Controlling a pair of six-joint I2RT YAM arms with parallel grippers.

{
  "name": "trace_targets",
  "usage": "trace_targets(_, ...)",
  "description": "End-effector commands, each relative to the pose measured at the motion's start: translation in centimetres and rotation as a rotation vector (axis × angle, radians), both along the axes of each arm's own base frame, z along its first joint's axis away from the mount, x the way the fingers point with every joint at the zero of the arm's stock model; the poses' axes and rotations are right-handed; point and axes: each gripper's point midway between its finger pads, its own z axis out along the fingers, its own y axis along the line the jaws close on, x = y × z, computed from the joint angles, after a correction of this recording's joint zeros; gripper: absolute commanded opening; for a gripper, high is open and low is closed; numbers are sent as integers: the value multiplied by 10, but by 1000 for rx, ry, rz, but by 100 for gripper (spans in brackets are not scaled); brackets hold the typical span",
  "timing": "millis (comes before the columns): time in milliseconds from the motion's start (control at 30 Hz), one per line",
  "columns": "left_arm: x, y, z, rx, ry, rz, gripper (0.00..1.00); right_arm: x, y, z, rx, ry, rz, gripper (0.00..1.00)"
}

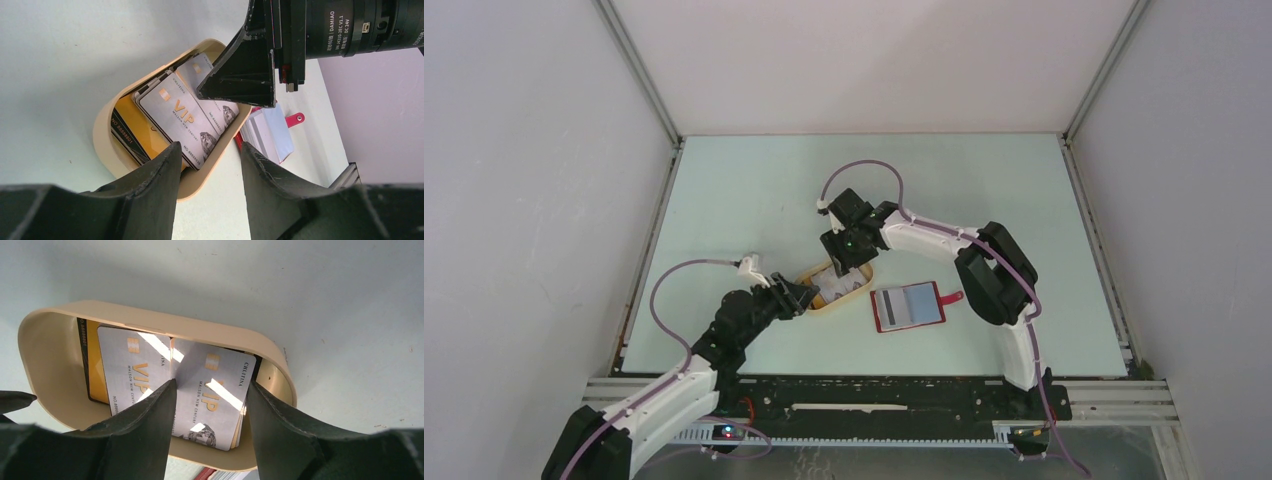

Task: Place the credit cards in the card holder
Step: Pick up the credit card from the storage box.

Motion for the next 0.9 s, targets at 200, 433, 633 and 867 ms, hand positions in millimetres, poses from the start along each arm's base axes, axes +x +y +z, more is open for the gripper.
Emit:
trace_targets(200, 7, -7, 25, -53, -52, -2, 52, -3, 11, 20, 76, 13, 40, 69)
trace_targets(433, 7, -9, 26, -60, -50, -8, 52, -4, 9, 18, 104, 67, 31, 75)
trace_targets(633, 8, -11, 25, -59, -45, -14, 52, -5, 6, 5, 86, 109, 27, 79)
trace_targets(867, 7, -14, 24, -60, -38, -21, 52, -7, 7, 4, 89, 130, 28, 75)
